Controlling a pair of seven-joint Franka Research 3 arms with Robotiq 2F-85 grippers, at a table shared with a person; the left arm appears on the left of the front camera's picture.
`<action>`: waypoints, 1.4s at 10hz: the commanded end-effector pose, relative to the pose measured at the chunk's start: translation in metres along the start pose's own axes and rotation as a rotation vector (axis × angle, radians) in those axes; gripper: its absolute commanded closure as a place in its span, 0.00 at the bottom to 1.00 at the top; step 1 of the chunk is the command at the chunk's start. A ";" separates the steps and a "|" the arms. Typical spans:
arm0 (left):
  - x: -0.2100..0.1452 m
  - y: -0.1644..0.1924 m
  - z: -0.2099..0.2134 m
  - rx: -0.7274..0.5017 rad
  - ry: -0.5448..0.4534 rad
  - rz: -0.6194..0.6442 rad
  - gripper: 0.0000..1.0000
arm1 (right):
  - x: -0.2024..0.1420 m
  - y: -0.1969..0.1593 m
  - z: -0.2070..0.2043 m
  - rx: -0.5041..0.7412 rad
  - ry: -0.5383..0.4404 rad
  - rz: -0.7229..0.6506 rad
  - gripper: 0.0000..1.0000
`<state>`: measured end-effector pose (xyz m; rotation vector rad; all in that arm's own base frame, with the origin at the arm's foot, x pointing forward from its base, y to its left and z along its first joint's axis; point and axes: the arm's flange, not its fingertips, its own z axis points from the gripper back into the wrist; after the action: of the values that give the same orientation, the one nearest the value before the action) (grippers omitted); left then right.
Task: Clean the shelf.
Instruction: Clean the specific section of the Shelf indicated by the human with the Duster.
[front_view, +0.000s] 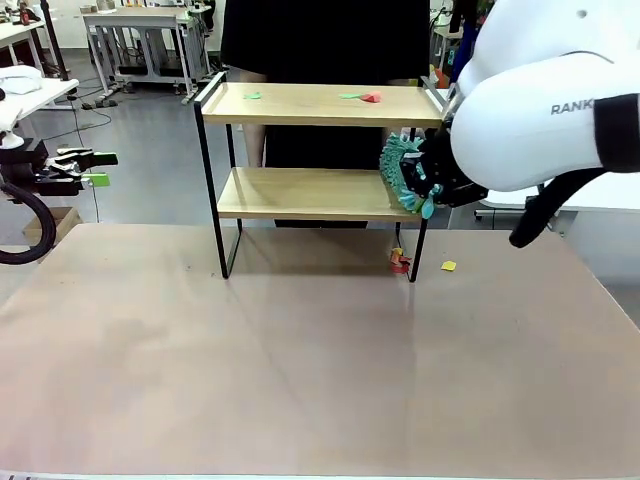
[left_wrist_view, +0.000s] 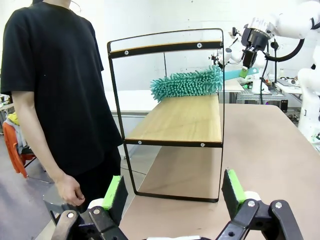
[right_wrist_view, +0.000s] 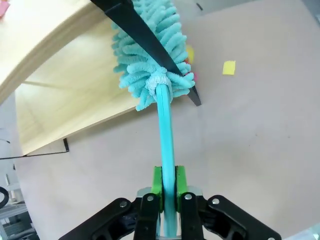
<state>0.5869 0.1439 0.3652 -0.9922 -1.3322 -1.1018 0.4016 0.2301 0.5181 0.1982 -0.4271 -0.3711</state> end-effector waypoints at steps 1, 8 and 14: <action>0.002 -0.002 0.000 -0.005 0.007 -0.012 0.00 | -0.013 0.004 0.011 0.035 -0.074 0.048 0.87; 0.002 -0.002 0.000 -0.005 0.007 -0.012 0.00 | -0.006 -0.006 0.007 0.094 0.017 0.122 0.87; 0.002 -0.002 0.000 -0.005 0.007 -0.012 0.00 | -0.002 -0.065 0.026 0.419 0.205 0.540 0.87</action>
<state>0.5869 0.1440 0.3653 -0.9921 -1.3323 -1.1018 0.3733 0.1905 0.5238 0.4533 -0.3908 0.1993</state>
